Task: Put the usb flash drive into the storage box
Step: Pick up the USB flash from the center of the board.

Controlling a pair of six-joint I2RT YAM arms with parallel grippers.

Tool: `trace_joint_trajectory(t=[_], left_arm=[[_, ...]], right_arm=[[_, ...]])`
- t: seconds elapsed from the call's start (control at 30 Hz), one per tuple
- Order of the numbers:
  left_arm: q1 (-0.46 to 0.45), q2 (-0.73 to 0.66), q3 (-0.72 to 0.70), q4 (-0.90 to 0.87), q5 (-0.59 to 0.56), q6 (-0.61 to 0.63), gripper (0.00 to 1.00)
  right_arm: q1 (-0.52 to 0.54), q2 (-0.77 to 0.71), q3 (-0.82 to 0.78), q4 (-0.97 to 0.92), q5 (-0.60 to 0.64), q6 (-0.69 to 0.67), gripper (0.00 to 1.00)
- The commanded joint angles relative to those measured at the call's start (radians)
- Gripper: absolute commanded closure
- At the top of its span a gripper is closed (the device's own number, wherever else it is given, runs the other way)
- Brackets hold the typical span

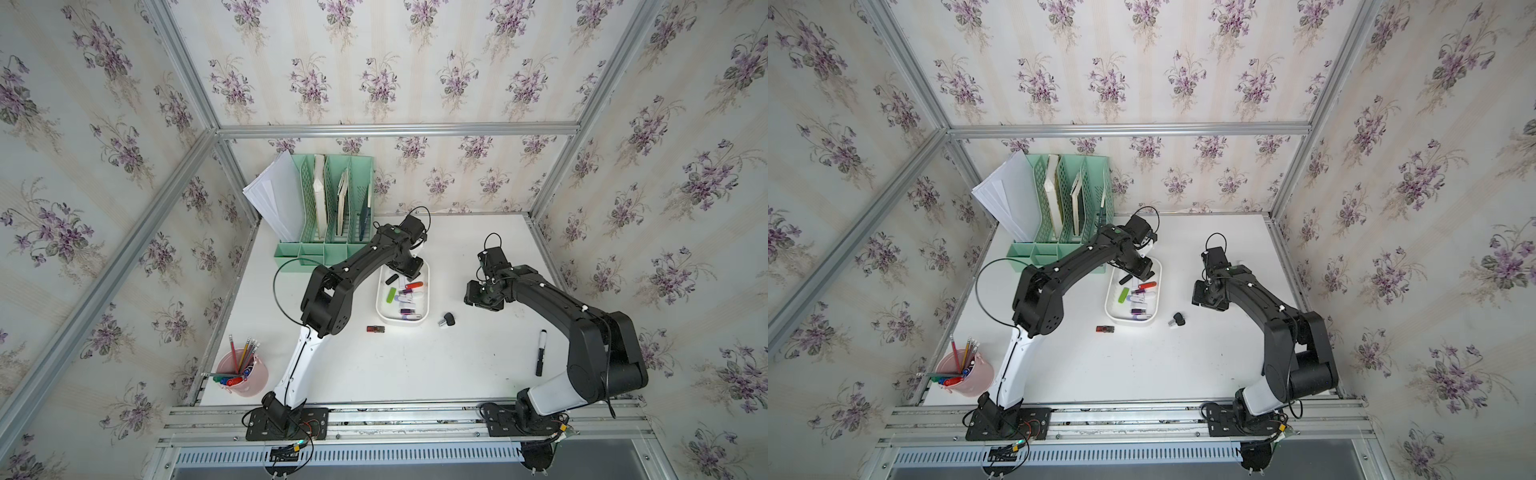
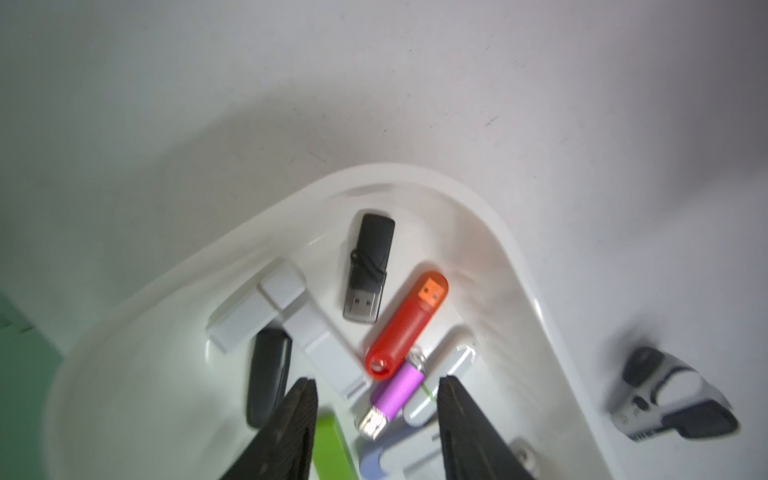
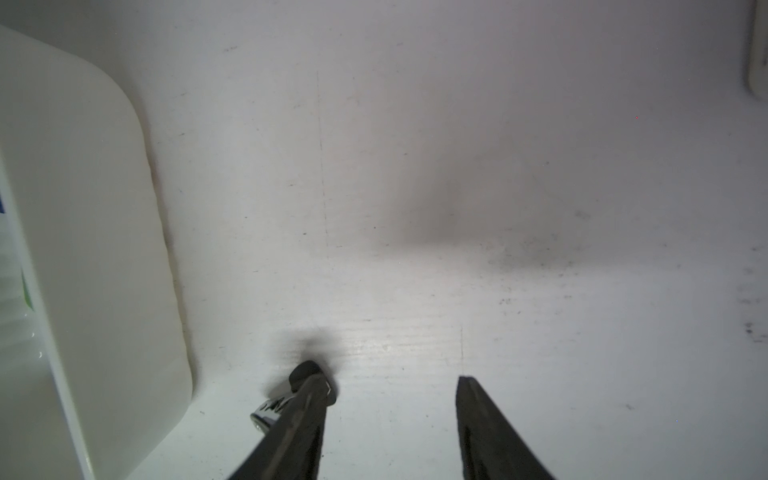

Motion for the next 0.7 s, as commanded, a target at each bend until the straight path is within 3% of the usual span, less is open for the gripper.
trace_joint_trajectory(t=[0.0, 0.27, 0.4, 0.67], left_arm=[[0.004, -0.145, -0.144, 0.042, -0.036, -0.016, 0.47], [0.013, -0.51, -0.673, 0.159, -0.061, -0.049, 0.46], [0.013, -0.696, -0.918, 0.278, -0.044, -0.053, 0.37], [0.014, -0.835, -1.173, 0.457, 0.061, -0.012, 0.29]], right_arm=[[0.0, -0.017, -0.01, -0.004, -0.007, 0.006, 0.45], [0.002, -0.042, -0.025, -0.005, -0.018, 0.011, 0.45], [0.002, -0.055, -0.029, -0.011, -0.016, 0.009, 0.45], [0.002, -0.068, -0.038, -0.016, -0.015, 0.009, 0.45]])
